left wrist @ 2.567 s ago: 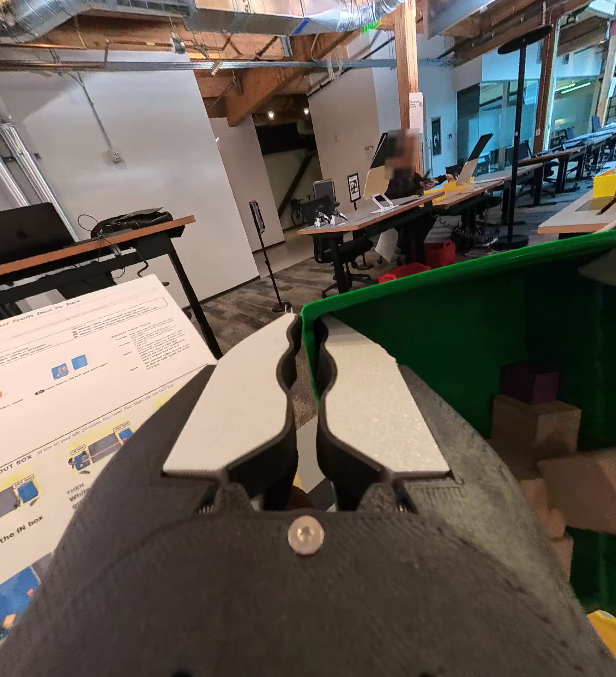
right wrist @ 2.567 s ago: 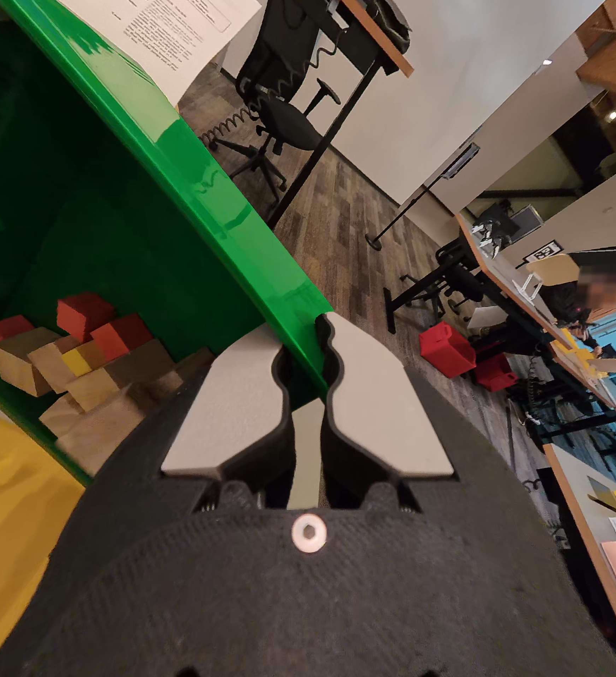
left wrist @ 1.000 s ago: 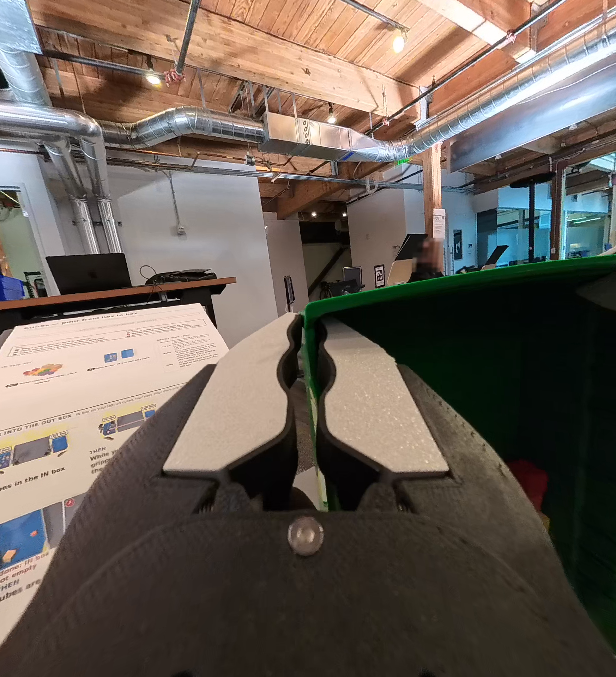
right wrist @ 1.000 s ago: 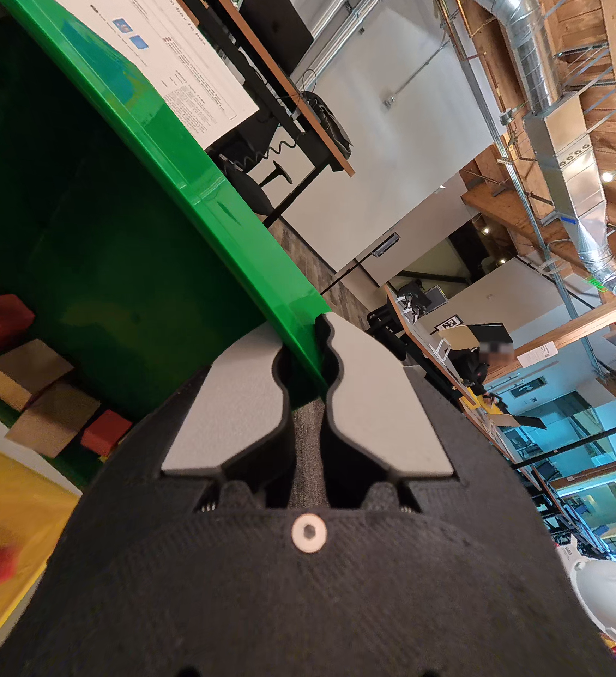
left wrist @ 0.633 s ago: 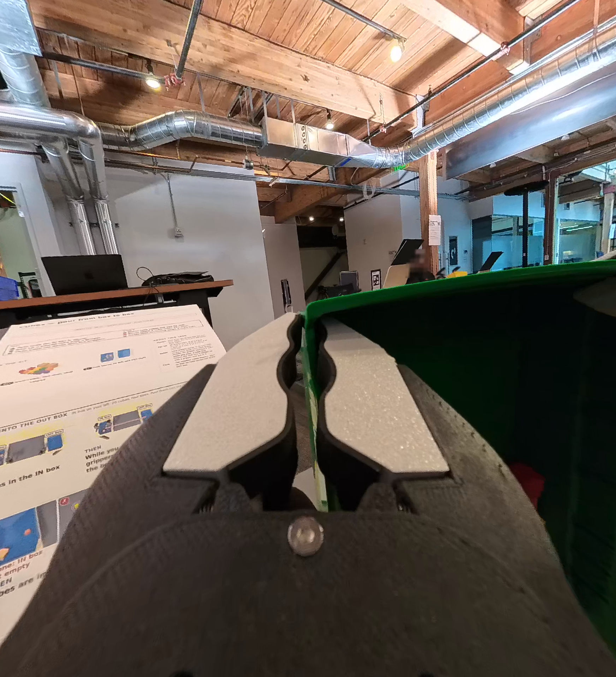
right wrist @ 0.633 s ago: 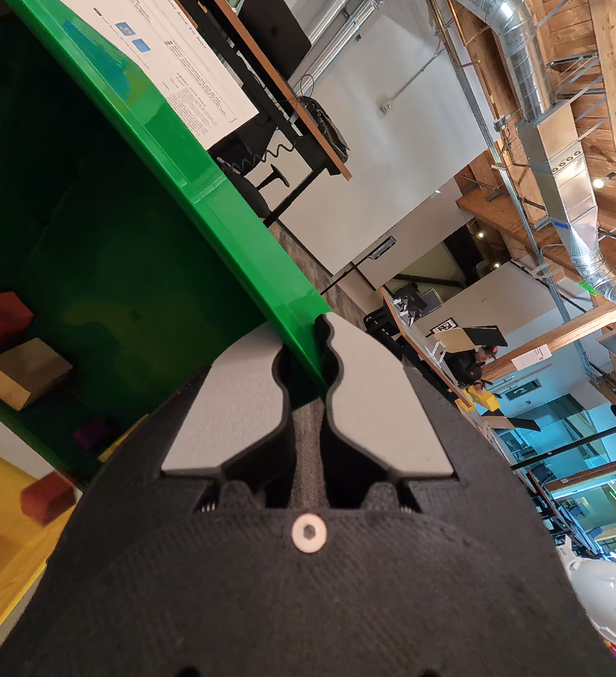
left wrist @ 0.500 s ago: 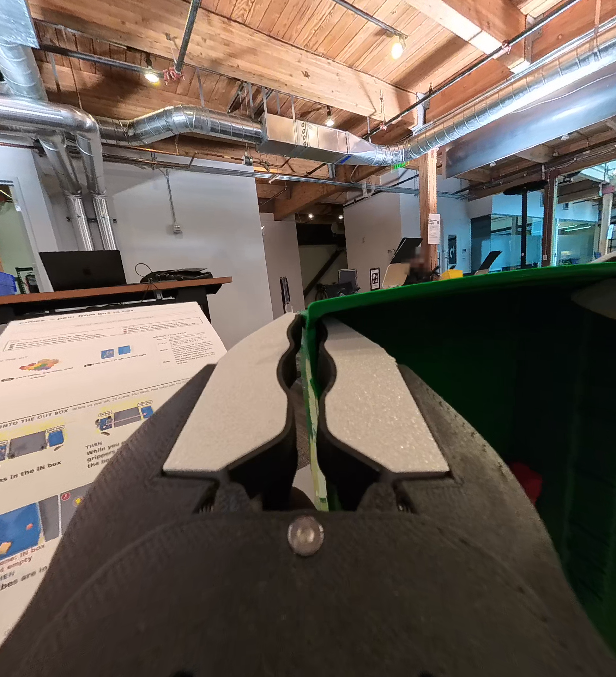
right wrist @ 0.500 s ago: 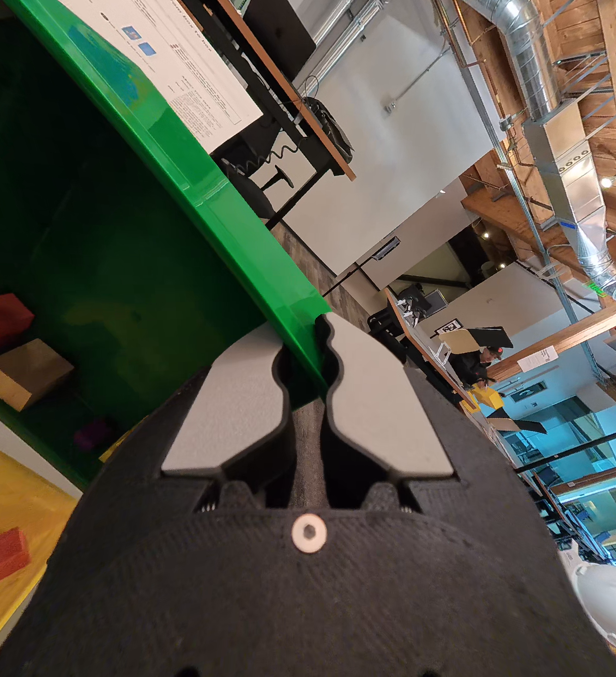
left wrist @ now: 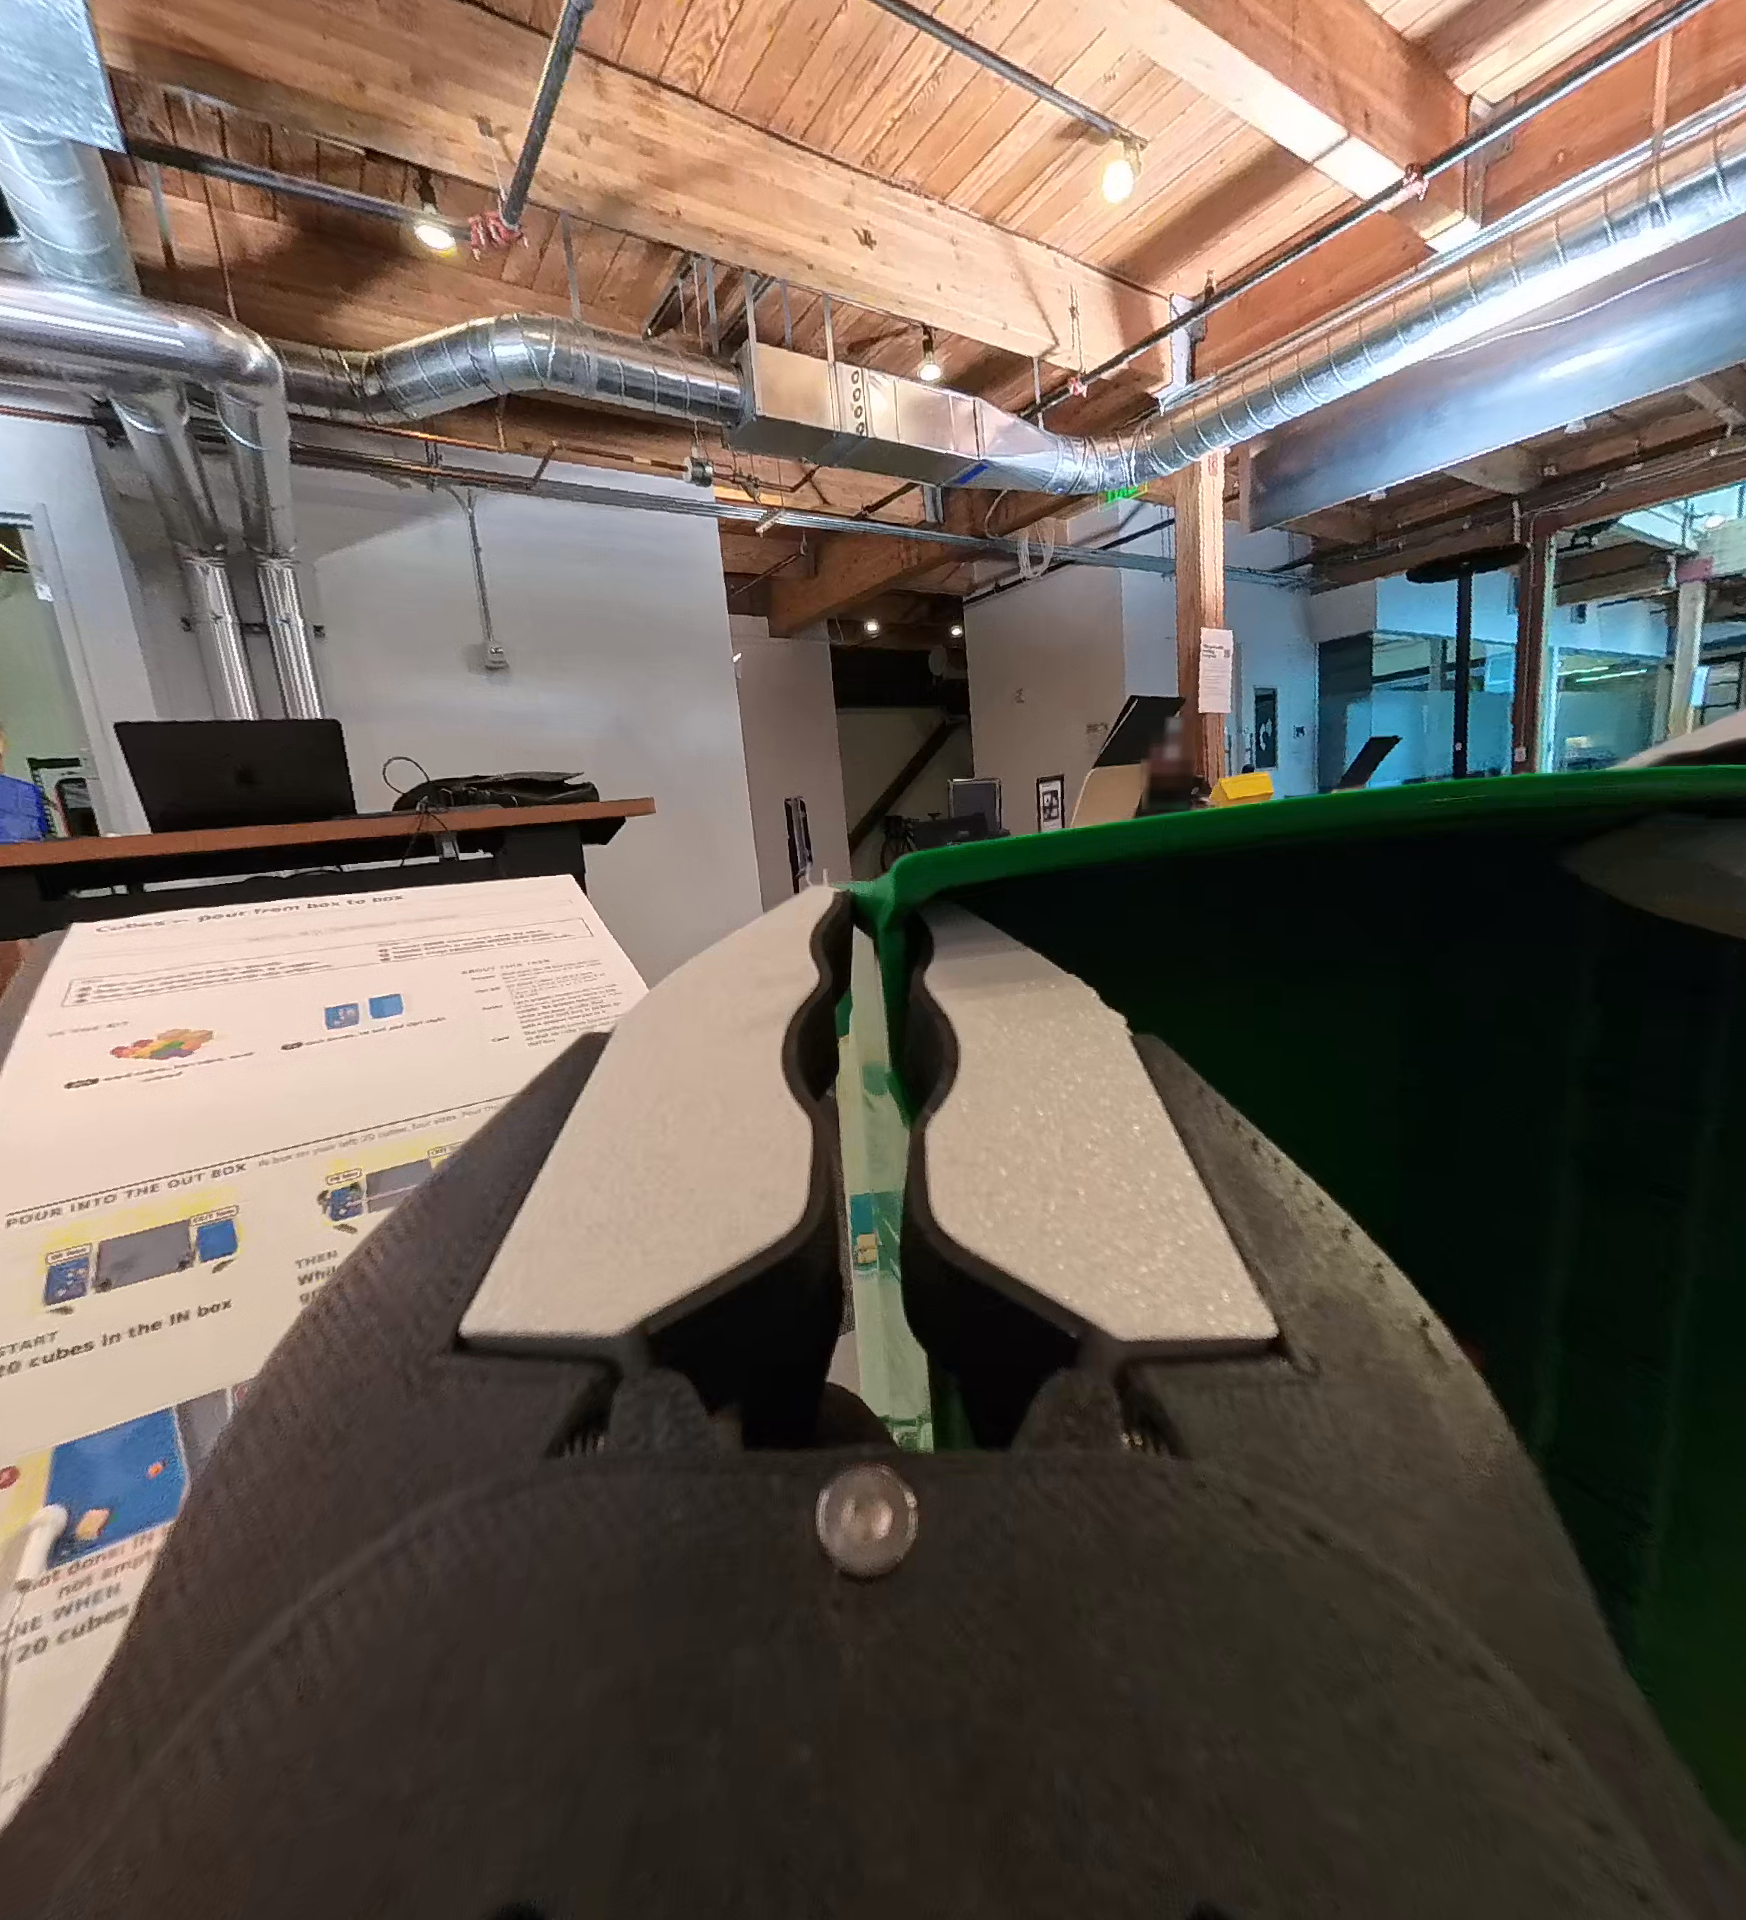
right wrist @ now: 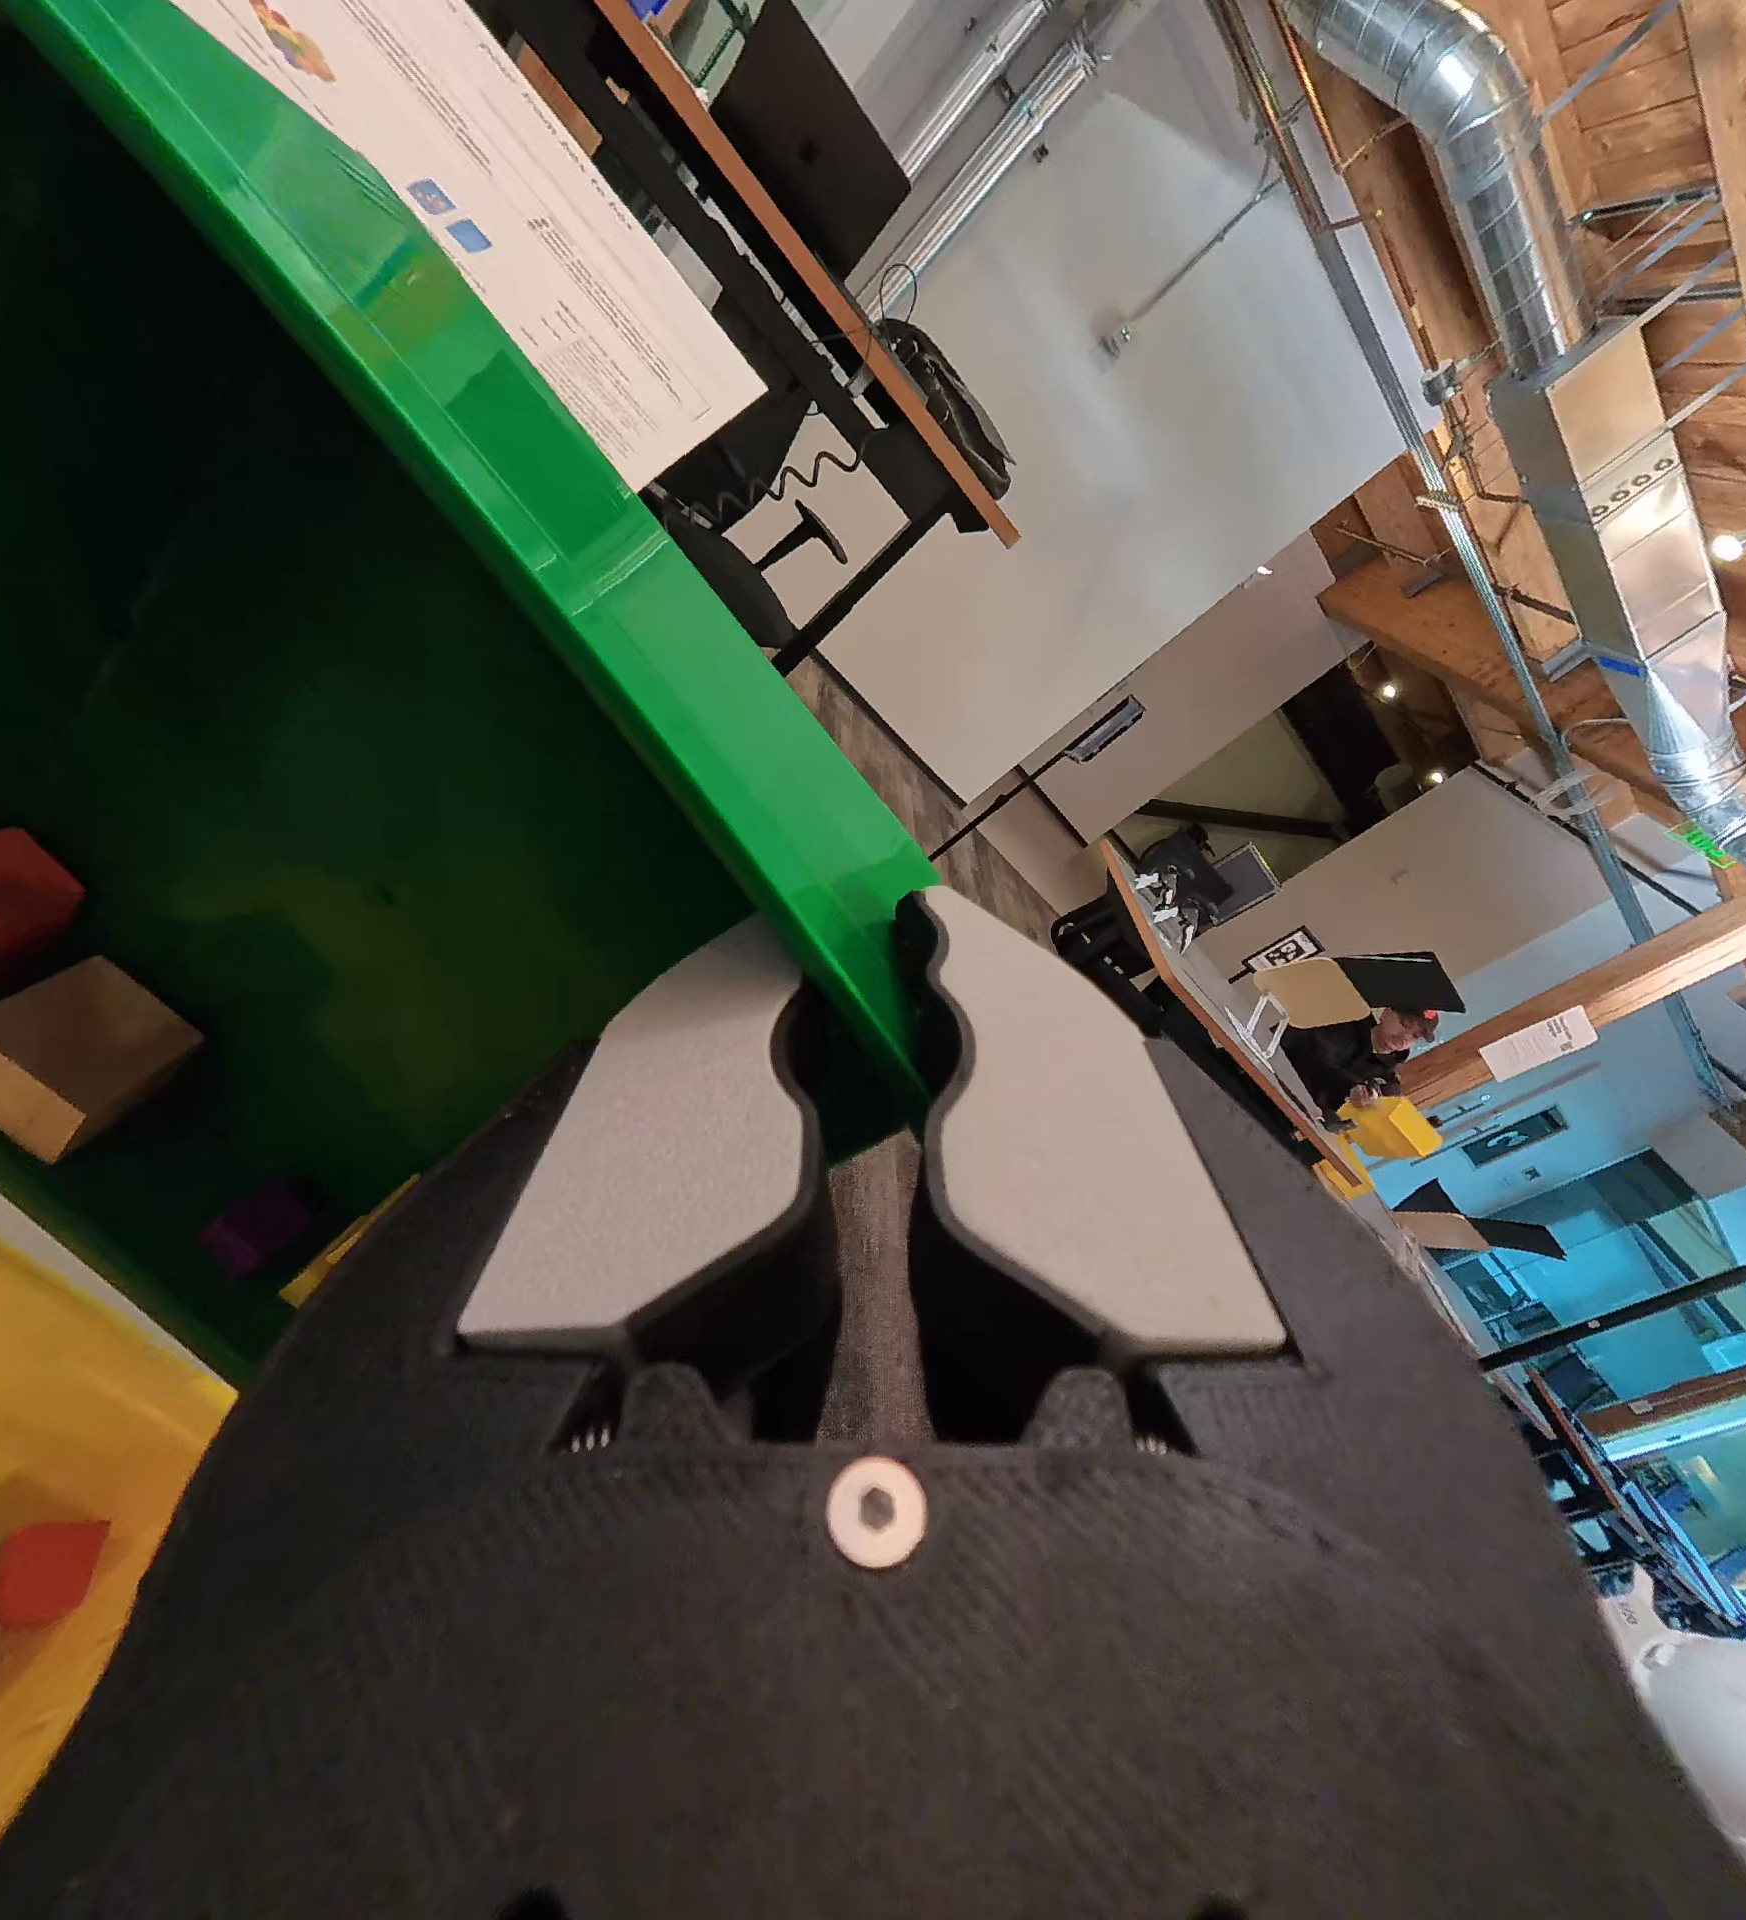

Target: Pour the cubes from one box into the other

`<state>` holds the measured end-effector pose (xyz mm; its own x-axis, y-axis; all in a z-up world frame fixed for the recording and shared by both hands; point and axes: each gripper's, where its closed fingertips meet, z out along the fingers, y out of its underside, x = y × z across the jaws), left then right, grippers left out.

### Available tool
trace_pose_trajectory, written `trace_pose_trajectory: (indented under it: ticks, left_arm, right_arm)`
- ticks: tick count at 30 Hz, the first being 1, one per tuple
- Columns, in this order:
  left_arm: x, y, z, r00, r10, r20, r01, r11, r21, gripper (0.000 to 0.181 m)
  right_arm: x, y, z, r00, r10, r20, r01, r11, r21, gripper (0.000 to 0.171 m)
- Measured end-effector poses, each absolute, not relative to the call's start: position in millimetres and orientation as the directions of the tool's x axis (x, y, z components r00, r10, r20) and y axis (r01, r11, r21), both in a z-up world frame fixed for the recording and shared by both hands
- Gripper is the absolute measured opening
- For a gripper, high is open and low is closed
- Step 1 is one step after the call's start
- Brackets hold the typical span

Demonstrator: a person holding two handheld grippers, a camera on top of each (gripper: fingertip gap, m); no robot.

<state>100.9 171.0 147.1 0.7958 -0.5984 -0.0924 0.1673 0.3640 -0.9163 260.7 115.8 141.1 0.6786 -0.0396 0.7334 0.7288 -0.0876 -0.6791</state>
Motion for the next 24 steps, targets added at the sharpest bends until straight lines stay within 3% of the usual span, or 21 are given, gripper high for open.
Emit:
trace_pose_trajectory:
  ticks: [1,24]
  left_arm:
    - [100,169,146,0.794,-0.602,-0.085,0.173,0.357,-0.918,0.007]
    - [70,74,122,0.728,-0.684,-0.040,0.320,0.391,-0.863,0.010]
  right_arm:
    - [259,114,141,0.675,-0.038,0.737,0.732,-0.089,-0.675,0.007]
    - [230,24,125,0.612,-0.148,0.777,0.787,0.019,-0.616,0.007]
